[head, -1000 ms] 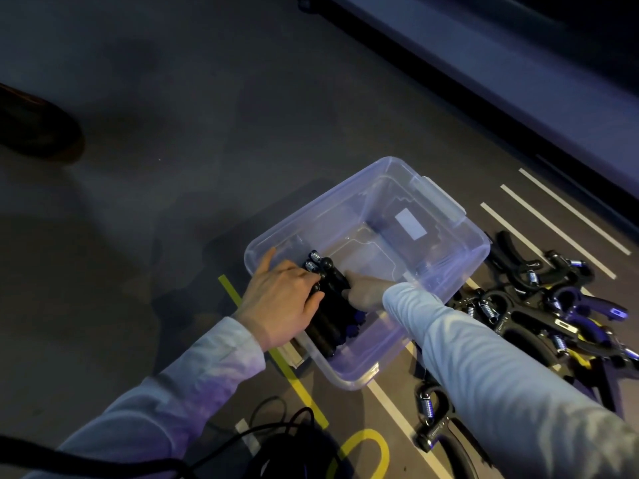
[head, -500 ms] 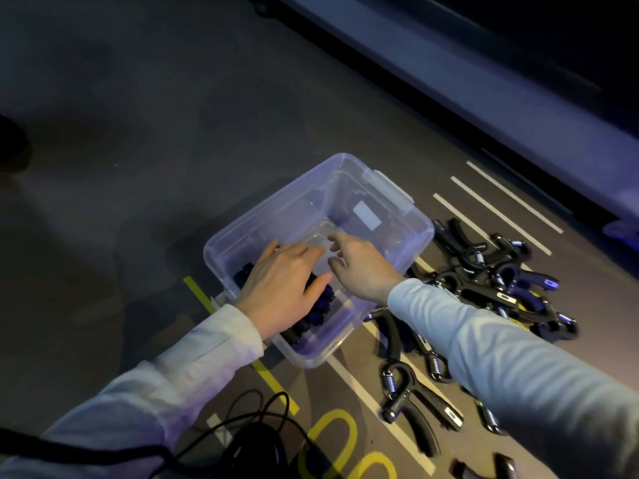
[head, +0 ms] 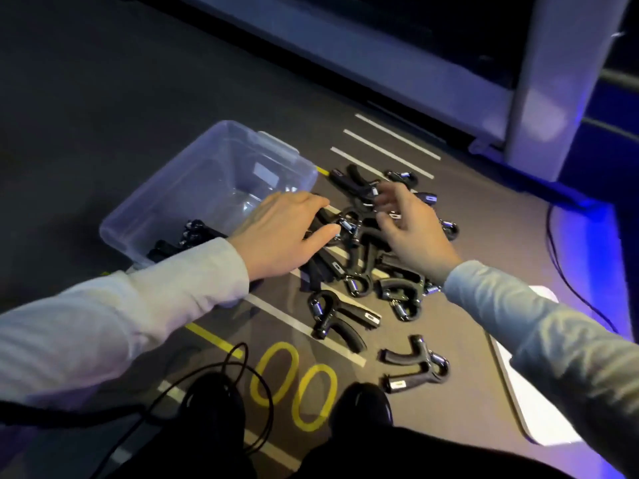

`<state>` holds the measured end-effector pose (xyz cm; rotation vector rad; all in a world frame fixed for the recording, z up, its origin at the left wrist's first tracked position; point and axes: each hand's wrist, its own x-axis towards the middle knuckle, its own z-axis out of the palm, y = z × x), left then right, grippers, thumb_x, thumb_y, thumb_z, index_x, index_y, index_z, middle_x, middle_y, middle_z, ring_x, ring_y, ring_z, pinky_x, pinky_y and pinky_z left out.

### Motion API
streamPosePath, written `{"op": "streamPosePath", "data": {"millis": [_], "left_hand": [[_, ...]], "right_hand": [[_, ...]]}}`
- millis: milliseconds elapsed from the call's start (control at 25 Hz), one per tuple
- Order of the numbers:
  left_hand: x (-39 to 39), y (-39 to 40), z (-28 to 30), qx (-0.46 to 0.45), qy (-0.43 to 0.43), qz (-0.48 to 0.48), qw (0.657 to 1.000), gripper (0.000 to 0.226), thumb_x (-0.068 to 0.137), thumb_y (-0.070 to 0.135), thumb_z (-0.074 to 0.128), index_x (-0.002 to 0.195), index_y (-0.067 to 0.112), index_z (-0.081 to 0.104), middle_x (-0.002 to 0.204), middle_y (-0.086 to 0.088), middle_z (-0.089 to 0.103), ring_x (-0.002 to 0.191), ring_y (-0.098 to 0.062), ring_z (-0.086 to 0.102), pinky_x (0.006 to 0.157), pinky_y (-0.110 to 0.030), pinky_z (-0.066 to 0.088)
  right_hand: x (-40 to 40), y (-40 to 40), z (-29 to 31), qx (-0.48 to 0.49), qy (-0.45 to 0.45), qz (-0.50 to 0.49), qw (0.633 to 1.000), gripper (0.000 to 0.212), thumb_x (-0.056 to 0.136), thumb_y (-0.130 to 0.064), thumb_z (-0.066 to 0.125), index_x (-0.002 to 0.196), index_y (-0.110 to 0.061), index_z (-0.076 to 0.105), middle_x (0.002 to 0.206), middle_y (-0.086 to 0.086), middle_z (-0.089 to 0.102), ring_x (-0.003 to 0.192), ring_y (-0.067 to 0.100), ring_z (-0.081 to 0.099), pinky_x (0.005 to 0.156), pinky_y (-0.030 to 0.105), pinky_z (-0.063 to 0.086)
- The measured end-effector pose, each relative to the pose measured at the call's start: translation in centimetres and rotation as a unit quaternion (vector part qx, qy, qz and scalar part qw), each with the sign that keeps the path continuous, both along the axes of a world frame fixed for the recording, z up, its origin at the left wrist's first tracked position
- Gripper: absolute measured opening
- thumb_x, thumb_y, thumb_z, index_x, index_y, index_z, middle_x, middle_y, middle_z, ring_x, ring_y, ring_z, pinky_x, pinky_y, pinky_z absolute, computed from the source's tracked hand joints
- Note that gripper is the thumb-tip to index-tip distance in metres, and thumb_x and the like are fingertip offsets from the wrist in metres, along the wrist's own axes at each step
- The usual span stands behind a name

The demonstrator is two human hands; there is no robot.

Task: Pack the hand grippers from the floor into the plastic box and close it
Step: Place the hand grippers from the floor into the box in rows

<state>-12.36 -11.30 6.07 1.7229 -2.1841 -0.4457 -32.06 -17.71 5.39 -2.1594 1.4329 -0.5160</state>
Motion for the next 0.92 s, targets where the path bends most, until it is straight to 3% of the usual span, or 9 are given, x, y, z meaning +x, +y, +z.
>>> {"op": "streamPosePath", "data": {"millis": [120, 240, 360, 520, 600, 720, 920], "left_hand": [[-2.3, 0.6, 0.7, 0.017, -0.013, -0.055, 0.998, 0.056, 0.092, 0.048, 0.039, 0.134, 0.012, 0.043, 0.131, -0.007, 0.053, 0.119, -0.025, 0.049, 0.098, -0.038, 0.039], [-4.1, 1.1, 0.2, 0.058, -0.009, -0.068, 0.996, 0.058, 0.092, 0.05, 0.038, 0.138, 0.015, 0.038, 0.136, -0.004, 0.049, 0.122, -0.021, 0.047, 0.098, -0.035, 0.038], [-6.0, 1.4, -0.7, 0.077, 0.004, -0.067, 0.995, 0.057, 0.092, 0.047, 0.042, 0.139, 0.016, 0.036, 0.139, -0.002, 0.046, 0.125, -0.019, 0.043, 0.1, -0.031, 0.033], [-7.7, 0.8, -1.7, 0.086, 0.013, -0.066, 0.994, 0.053, 0.092, 0.04, 0.048, 0.138, 0.017, 0.037, 0.138, -0.001, 0.046, 0.113, -0.02, 0.05, 0.095, -0.027, 0.033], [-8.1, 0.4, -2.3, 0.095, 0.022, -0.058, 0.994, 0.052, 0.092, 0.038, 0.049, 0.138, 0.019, 0.037, 0.138, 0.001, 0.046, 0.109, -0.02, 0.051, 0.094, -0.026, 0.033], [-8.1, -0.1, -3.2, 0.1, 0.023, -0.051, 0.993, 0.052, 0.092, 0.036, 0.051, 0.139, 0.02, 0.037, 0.139, 0.001, 0.046, 0.119, -0.018, 0.046, 0.097, -0.027, 0.032], [-7.0, -1.3, -4.1, 0.066, 0.029, -0.043, 0.996, 0.046, 0.09, 0.032, 0.054, 0.133, 0.019, 0.045, 0.134, 0.002, 0.049, 0.123, -0.017, 0.045, 0.098, -0.029, 0.035]], "right_hand": [[-5.1, 2.1, -1.0, 0.033, -0.018, -0.087, 0.995, 0.038, 0.092, -0.006, 0.048, 0.129, -0.008, 0.048, 0.115, 0.004, 0.061, 0.102, 0.014, 0.057, 0.096, 0.032, 0.046], [-8.5, 3.5, -2.8, 0.061, -0.015, -0.154, 0.986, 0.036, 0.092, -0.006, 0.047, 0.128, -0.008, 0.049, 0.117, 0.005, 0.062, 0.107, 0.017, 0.059, 0.095, 0.028, 0.044], [-10.6, 4.2, -4.7, 0.093, -0.005, -0.177, 0.98, 0.035, 0.093, -0.006, 0.046, 0.128, -0.008, 0.049, 0.114, 0.003, 0.06, 0.102, 0.01, 0.052, 0.09, 0.021, 0.039], [-12.8, 4.1, -8.6, 0.134, 0.021, -0.202, 0.97, 0.035, 0.093, -0.008, 0.046, 0.128, -0.006, 0.049, 0.118, 0.009, 0.062, 0.109, 0.021, 0.058, 0.087, 0.023, 0.04], [-13.6, 3.9, -10.7, 0.158, 0.049, -0.201, 0.966, 0.036, 0.094, -0.012, 0.048, 0.129, -0.005, 0.049, 0.119, 0.01, 0.062, 0.107, 0.023, 0.059, 0.083, 0.023, 0.041], [-14.2, 3.1, -12.8, 0.178, 0.1, -0.175, 0.963, 0.037, 0.092, -0.009, 0.048, 0.13, -0.005, 0.048, 0.122, 0.012, 0.06, 0.11, 0.025, 0.059, 0.086, 0.024, 0.042], [-13.8, 0.8, -15.0, 0.116, 0.201, -0.074, 0.97, 0.043, 0.091, -0.009, 0.048, 0.134, -0.013, 0.047, 0.129, 0.009, 0.05, 0.118, 0.029, 0.049, 0.096, 0.037, 0.044]]}}
